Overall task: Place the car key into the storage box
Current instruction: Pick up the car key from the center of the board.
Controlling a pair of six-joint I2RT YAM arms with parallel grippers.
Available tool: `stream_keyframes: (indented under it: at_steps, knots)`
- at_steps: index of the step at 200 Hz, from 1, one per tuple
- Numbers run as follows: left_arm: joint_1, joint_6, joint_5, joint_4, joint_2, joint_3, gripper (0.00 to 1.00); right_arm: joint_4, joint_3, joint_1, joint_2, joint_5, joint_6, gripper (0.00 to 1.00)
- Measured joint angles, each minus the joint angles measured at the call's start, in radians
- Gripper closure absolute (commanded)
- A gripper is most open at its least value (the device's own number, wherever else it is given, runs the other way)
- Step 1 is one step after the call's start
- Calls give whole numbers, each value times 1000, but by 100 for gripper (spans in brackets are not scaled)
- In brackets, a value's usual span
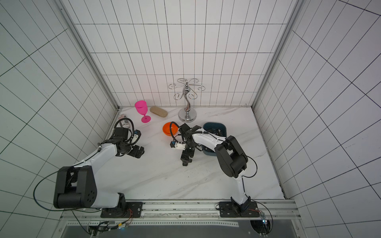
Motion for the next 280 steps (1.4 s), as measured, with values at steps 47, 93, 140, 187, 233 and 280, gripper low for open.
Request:
stream_keyframes:
  at_steps: [47, 93, 140, 187, 233, 280]
  knots:
    - [5, 0, 3, 0, 0, 0, 2, 21, -29, 20, 0, 13, 2, 1]
    - [6, 0, 6, 3, 0, -4, 2, 34, -75, 32, -2, 19, 9, 1]
    - [6, 0, 6, 3, 0, -4, 2, 66, -101, 37, -16, 27, 14, 1]
    - [9, 0, 7, 3, 0, -4, 2, 94, -124, 62, -26, 72, 34, 0]
    - [11, 0, 10, 3, 0, -4, 2, 137, -147, 92, -35, 145, 60, 23]
    - [12, 0, 14, 3, 0, -6, 2, 146, -157, 94, -43, 148, 95, 40]
